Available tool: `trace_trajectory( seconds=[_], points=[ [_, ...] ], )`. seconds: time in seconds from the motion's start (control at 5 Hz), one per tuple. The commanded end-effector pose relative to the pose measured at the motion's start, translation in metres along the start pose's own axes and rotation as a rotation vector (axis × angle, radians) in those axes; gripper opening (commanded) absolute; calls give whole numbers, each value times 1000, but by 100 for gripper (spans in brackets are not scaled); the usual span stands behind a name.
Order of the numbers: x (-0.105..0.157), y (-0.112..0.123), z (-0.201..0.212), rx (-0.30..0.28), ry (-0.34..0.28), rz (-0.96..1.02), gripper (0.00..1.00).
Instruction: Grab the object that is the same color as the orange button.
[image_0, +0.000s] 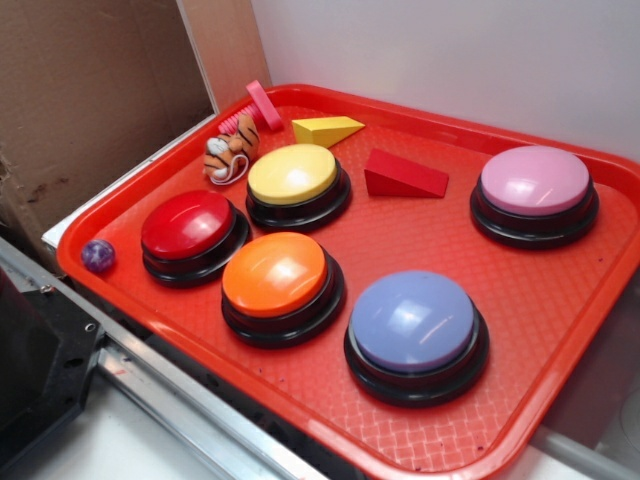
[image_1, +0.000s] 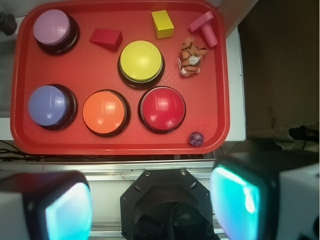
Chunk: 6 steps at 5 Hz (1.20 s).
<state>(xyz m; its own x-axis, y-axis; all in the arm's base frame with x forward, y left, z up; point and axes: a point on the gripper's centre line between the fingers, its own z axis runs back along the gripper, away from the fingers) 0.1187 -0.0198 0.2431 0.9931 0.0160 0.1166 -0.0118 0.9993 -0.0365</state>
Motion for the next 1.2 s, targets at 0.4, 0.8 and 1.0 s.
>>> trace_trajectory(
  seconds=[0.4, 0.8, 1.0],
  points=[
    [34, 25, -55, 37, -38, 306, 100],
    [73, 64, -122, 78, -107, 655, 100],
    [101, 82, -151, 83, -152, 784, 100]
  ],
)
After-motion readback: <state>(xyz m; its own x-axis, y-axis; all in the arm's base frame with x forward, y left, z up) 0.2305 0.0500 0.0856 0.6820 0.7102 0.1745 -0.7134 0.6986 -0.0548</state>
